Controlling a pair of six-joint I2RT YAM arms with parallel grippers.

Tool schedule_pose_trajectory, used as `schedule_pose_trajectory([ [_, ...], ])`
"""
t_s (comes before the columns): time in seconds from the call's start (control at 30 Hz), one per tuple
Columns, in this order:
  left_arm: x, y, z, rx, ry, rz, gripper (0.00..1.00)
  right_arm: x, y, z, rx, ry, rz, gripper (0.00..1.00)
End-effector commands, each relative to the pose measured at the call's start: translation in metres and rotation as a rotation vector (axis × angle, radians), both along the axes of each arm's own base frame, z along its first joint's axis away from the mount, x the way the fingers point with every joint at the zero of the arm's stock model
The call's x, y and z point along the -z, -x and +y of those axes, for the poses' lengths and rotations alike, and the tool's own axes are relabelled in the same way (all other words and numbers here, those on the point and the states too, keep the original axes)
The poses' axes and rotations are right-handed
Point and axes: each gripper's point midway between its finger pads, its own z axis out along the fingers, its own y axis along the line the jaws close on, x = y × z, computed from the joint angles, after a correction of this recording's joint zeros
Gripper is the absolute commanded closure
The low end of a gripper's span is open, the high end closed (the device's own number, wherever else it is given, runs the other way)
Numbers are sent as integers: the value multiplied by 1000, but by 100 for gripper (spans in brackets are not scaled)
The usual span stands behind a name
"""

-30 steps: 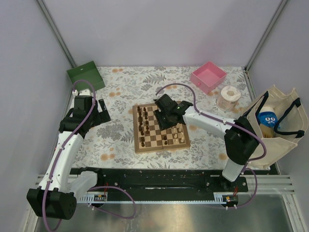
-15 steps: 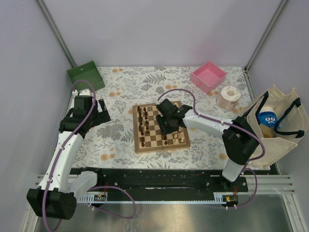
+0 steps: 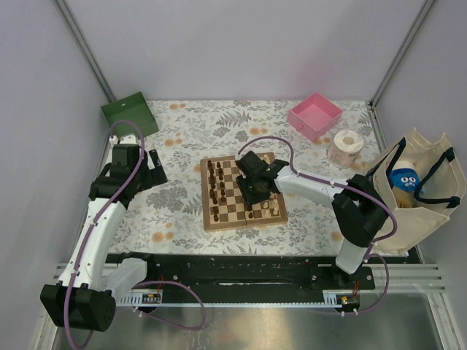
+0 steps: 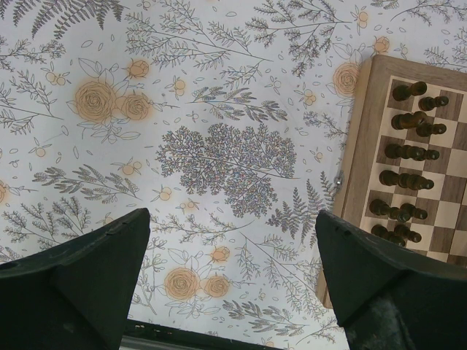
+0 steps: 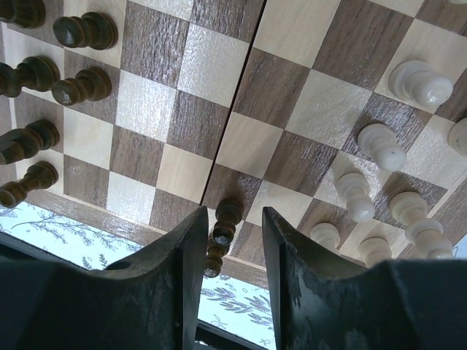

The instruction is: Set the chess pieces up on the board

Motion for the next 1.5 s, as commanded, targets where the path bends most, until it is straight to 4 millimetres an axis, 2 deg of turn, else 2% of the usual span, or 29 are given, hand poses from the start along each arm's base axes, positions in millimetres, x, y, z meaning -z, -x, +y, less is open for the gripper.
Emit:
schedule_pose_trajectory([
  [0.0,-10,-6,-1,4,11,-56,1,2,0,7,0,-30,14,56],
  [0.2,-9,-6,-1,3,10,-54,1,7,2,6,-5,-21,27,60],
  [0.27,-9,-6,-1,3,11,-54,1,9,1,6,-4,-18,28,65],
  [0.43,-9,-6,-1,4,11,-54,1,7,1,9,-8,-27,31,66],
  [0.5,-10,-6,-2,7,13,-57,1,7,3,9,-10,-26,34,73],
  [0.63,-10,-6,-1,6,11,-57,1,0,2,11,-16,-42,16,78],
  [0.87,-10,-6,-1,3,10,-57,1,-13,-5,28,-37,-86,2,80],
  [1.23,-12,-6,-2,9,18,-65,1,-21,-5,46,-58,-121,-6,80],
  [1.47,-11,-6,-2,9,16,-62,1,-23,-1,66,-84,-145,-4,80],
])
